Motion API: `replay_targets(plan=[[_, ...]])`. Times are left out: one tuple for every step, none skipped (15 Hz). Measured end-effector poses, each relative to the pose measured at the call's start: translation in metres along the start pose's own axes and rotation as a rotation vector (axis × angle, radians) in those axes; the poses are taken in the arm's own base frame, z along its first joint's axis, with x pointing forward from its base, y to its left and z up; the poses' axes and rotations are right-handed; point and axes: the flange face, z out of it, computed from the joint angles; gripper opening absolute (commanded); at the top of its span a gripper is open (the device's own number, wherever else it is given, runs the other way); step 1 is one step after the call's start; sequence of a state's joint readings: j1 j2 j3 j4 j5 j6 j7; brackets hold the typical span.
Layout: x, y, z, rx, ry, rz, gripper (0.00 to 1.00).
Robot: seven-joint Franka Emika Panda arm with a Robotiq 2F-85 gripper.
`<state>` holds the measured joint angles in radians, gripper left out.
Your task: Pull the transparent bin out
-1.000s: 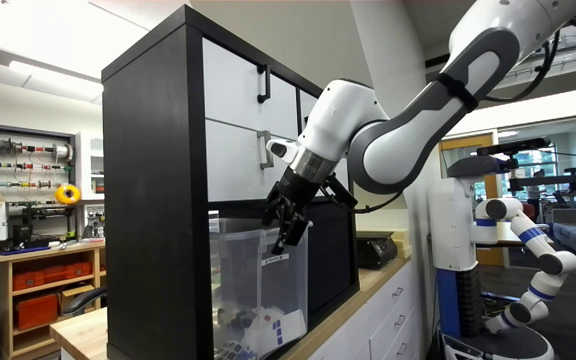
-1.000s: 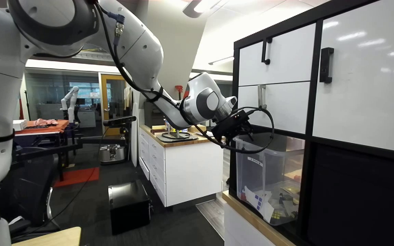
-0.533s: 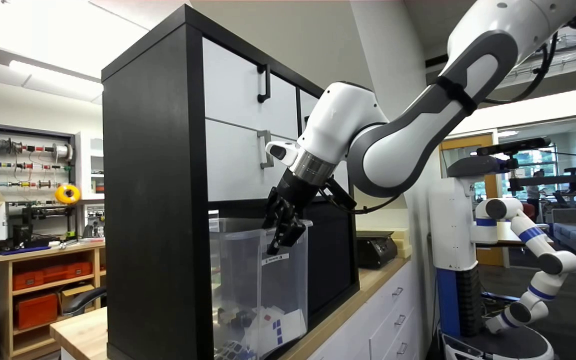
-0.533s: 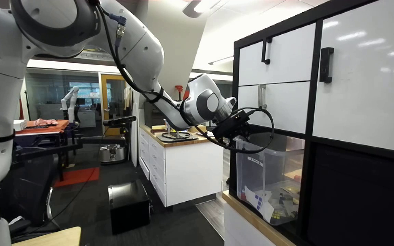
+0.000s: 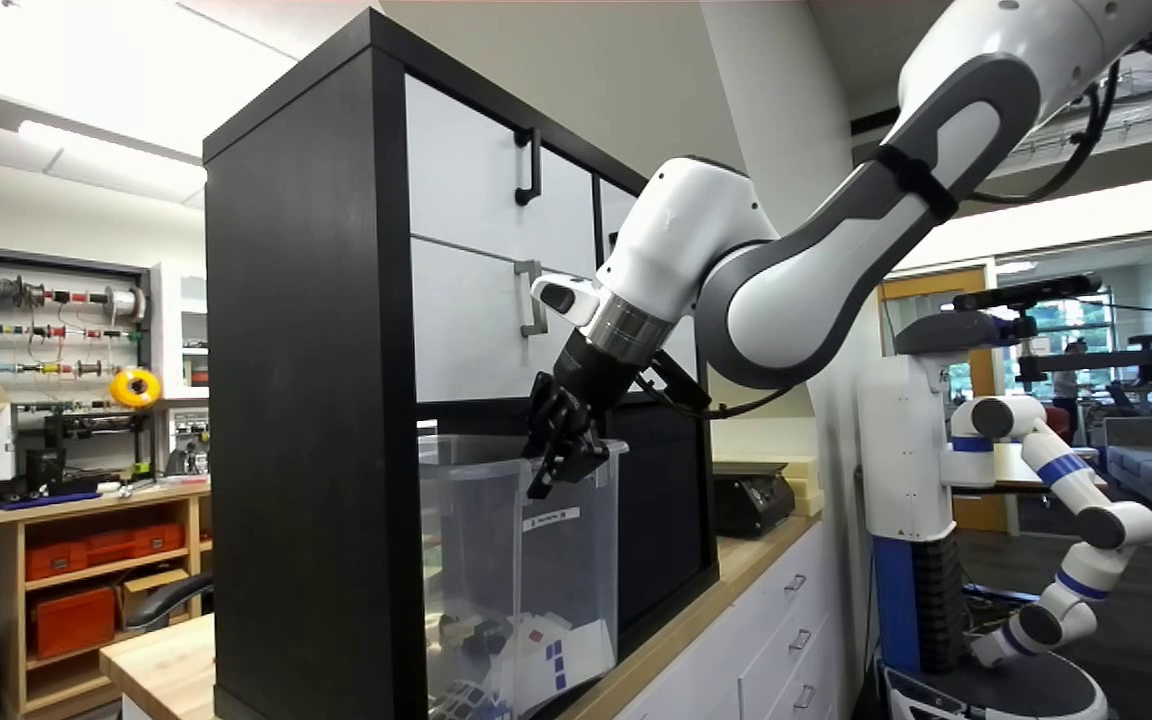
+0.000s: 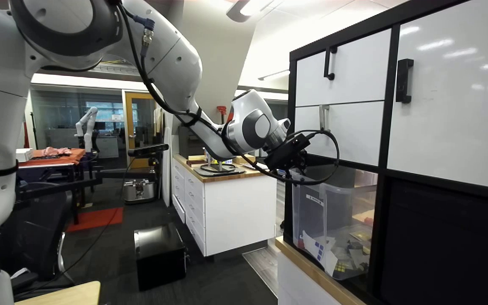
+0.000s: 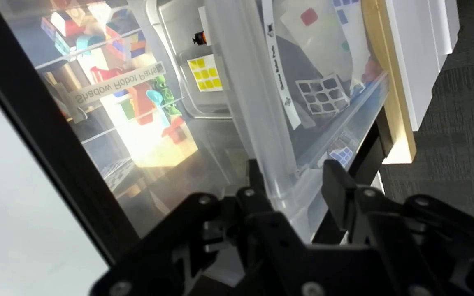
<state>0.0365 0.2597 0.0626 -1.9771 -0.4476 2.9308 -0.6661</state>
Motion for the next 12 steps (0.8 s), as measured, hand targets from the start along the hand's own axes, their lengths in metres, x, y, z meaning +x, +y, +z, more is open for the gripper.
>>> replay_targets(plan=[[0.000, -0.001, -0.001, 0.001, 0.001, -0.009, 0.14], [-0.001, -0.003, -0.003, 0.002, 0.001, -0.022, 0.14], [-0.002, -0.006, -0.006, 0.004, 0.002, -0.034, 0.12], [-0.004, -0.009, -0.009, 0.006, 0.003, -0.049, 0.12], [-0.005, -0.013, -0.013, 0.008, 0.004, -0.064, 0.12], [-0.007, -0.017, -0.017, 0.009, 0.006, -0.075, 0.12], [-0.010, -0.022, -0.022, 0.010, 0.008, -0.086, 0.12], [-0.013, -0.027, -0.026, 0.012, 0.010, -0.095, 0.12], [-0.016, -0.031, -0.031, 0.013, 0.012, -0.104, 0.12], [-0.019, -0.036, -0.036, 0.015, 0.013, -0.110, 0.12], [-0.022, -0.041, -0.040, 0.017, 0.013, -0.115, 0.12], [-0.025, -0.046, -0.045, 0.019, 0.013, -0.119, 0.12]])
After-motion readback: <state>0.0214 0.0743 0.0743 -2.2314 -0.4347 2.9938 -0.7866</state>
